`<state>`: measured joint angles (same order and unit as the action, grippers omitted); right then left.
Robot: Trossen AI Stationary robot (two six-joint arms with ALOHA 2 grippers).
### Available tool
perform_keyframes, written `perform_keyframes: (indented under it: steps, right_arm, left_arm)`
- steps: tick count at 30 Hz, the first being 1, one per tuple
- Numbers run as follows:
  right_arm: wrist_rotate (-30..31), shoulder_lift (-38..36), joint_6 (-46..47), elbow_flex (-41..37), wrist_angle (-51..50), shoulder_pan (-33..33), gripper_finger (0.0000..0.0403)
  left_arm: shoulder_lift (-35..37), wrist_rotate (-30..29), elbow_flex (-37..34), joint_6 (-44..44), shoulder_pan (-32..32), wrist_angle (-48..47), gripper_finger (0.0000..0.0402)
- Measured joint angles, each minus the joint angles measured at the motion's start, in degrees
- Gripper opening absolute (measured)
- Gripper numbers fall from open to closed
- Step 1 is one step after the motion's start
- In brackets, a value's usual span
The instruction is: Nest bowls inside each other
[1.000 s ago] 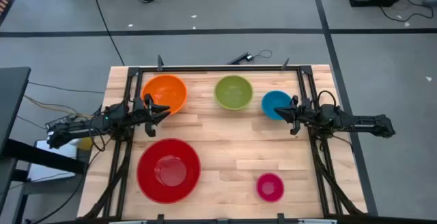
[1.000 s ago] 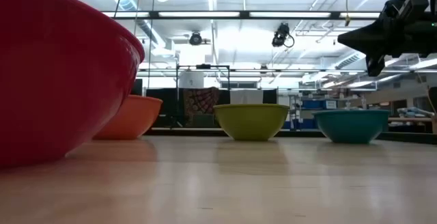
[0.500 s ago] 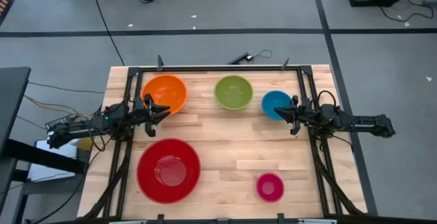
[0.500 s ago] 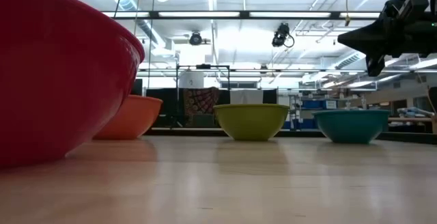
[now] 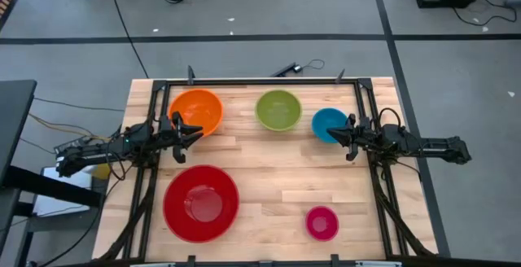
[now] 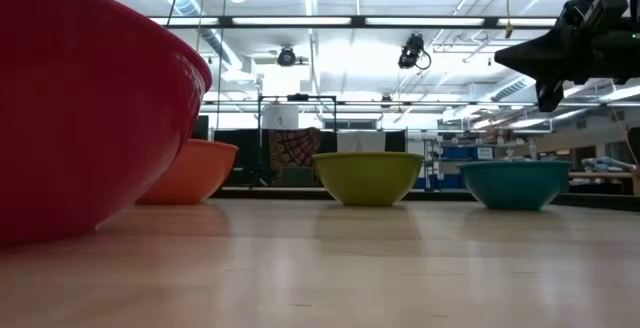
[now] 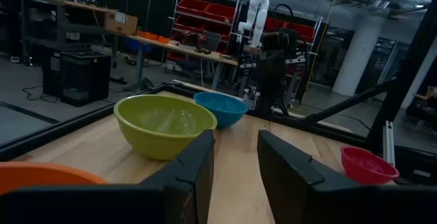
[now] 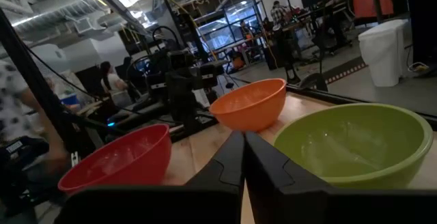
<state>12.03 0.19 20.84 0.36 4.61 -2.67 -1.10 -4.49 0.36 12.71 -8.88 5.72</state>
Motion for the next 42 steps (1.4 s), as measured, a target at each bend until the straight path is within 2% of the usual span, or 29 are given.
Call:
perform_keyframes:
  steps: [20,26,30,35,37,42]
  right_arm:
    - [0.0,0.0,0.0,0.0,0.0,0.0,0.0019]
    - [0.0,0.0,0.0,0.0,0.0,0.0,0.0019]
    - [0.0,0.0,0.0,0.0,0.0,0.0,0.0019]
    - [0.0,0.0,0.0,0.0,0.0,0.0,0.0019]
    - [0.0,0.0,0.0,0.0,0.0,0.0,0.0019]
    - [0.0,0.0,0.0,0.0,0.0,0.0,0.0019]
  left_arm:
    - [0.0,0.0,0.0,0.0,0.0,0.0,0.0117]
    - [-0.1,-2.8,0.0,-11.1,0.0,5.9,0.0117]
    - [-0.1,-2.8,0.0,-11.6,0.0,10.3,0.0117]
    - [-0.1,-2.8,0.0,-11.2,0.0,11.0,0.0117]
    - [-0.1,-2.8,0.0,-7.2,0.0,11.0,0.0117]
    - [-0.1,-2.8,0.0,13.5,0.0,10.9,0.0117]
